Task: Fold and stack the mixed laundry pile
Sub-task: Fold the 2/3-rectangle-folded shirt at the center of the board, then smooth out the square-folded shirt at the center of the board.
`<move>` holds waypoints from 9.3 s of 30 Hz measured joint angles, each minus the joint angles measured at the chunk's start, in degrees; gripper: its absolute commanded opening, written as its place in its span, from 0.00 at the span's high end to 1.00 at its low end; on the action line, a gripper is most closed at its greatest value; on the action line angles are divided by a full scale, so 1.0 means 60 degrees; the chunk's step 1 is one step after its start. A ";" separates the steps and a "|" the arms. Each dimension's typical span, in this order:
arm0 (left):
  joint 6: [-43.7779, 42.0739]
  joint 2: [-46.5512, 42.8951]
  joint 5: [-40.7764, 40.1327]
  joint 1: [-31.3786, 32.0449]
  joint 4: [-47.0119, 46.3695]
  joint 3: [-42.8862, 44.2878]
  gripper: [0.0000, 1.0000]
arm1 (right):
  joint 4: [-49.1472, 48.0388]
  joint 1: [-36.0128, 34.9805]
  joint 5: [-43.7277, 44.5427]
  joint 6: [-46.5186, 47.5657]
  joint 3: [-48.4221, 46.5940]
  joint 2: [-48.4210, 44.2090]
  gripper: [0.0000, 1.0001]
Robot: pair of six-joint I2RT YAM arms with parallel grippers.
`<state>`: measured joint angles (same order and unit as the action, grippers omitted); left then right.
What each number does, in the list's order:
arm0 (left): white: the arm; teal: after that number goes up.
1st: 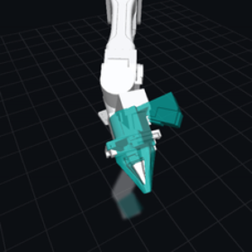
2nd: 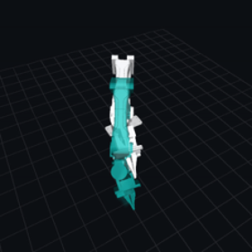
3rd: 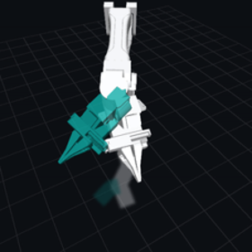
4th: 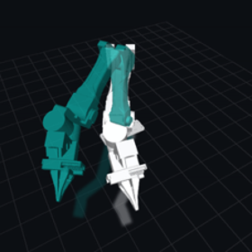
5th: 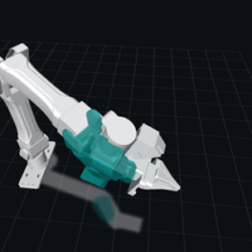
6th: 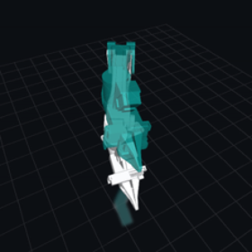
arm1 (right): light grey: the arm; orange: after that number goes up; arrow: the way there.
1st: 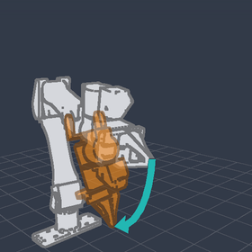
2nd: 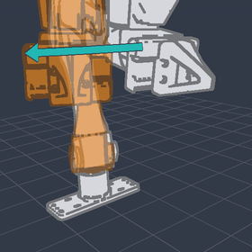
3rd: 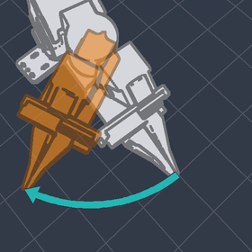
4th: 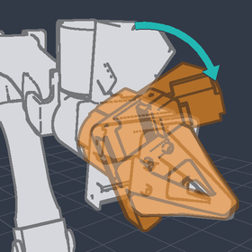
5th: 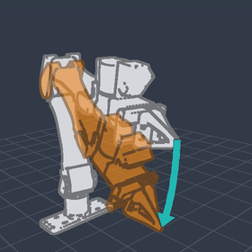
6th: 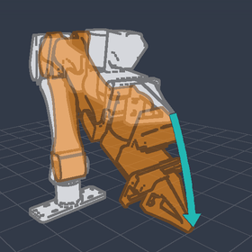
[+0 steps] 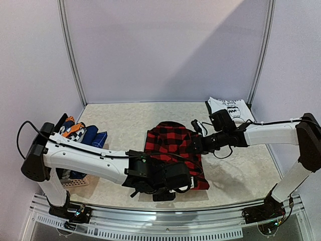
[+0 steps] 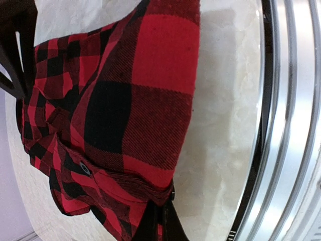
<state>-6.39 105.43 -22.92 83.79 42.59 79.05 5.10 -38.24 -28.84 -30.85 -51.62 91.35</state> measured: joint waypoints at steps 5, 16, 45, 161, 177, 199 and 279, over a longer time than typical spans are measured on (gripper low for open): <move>-0.0222 0.0000 -0.0018 0.0004 0.0525 0.0463 1.00 | -0.0284 -0.0277 -0.0652 0.0087 -0.0102 0.0590 0.91; -0.0809 -0.0036 -0.0135 -0.0339 0.0994 0.0911 1.00 | -0.0645 -0.0452 -0.1555 -0.0255 0.0029 0.1304 0.93; -0.3424 0.0484 0.0805 -0.3293 0.1231 0.4044 1.00 | 0.0900 0.1093 0.2787 -0.0561 -0.0062 -0.0131 0.92; 0.1453 0.0827 0.4470 -0.6736 -0.6768 -0.1898 0.54 | -0.0339 0.0838 -0.0299 0.0153 -0.3912 0.3752 0.93; 0.1698 0.1239 0.4586 -0.6747 -0.7592 -0.2350 0.58 | -0.0004 0.0929 -0.0951 0.0295 -0.5708 0.5632 0.93; 0.2055 0.1504 0.4965 -0.6849 -0.8240 -0.2605 0.60 | -0.0168 0.1716 -0.1792 -0.0313 -0.6462 0.6863 0.94; 0.2503 0.3479 0.5442 -0.8397 -0.5242 0.1457 0.54 | 0.1435 0.2874 -0.0047 0.0528 -0.6532 0.6255 0.93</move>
<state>8.62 126.30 9.74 33.41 11.14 87.79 13.72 -20.99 -29.12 -27.68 -90.80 128.88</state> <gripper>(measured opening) 0.464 0.070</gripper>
